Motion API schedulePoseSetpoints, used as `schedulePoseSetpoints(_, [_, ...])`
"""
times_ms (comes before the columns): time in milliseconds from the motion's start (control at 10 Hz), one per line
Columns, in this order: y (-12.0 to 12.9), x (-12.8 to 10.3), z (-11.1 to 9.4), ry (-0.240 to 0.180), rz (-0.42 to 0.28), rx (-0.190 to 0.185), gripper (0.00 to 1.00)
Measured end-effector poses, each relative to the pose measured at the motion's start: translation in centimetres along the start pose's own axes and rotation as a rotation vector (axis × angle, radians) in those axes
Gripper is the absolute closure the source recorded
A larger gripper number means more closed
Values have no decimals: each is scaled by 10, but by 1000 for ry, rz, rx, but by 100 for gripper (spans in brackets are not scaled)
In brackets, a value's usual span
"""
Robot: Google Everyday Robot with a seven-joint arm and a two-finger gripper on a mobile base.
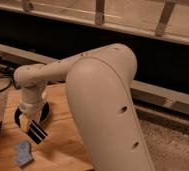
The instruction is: Place the eraser on the white sponge
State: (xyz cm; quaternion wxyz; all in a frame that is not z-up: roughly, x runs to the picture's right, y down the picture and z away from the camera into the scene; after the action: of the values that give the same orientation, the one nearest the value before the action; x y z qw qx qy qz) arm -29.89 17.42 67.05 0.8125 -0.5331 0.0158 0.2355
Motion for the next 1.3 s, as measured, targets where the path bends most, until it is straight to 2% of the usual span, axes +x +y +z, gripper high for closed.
schedulePoseSetpoints(100, [3,-2,4,15,-1,1,93])
schedulePoseSetpoints(300, [2,-6,8,19,20,-4,93])
schedulePoseSetpoints(600, [24,-13,24,28,-5,-22,93])
schedulePoseSetpoints(900, [22,-15,27,45,-5,-23,93])
schedulePoseSetpoints(1300, [36,-24,39,64,-20,-21,93])
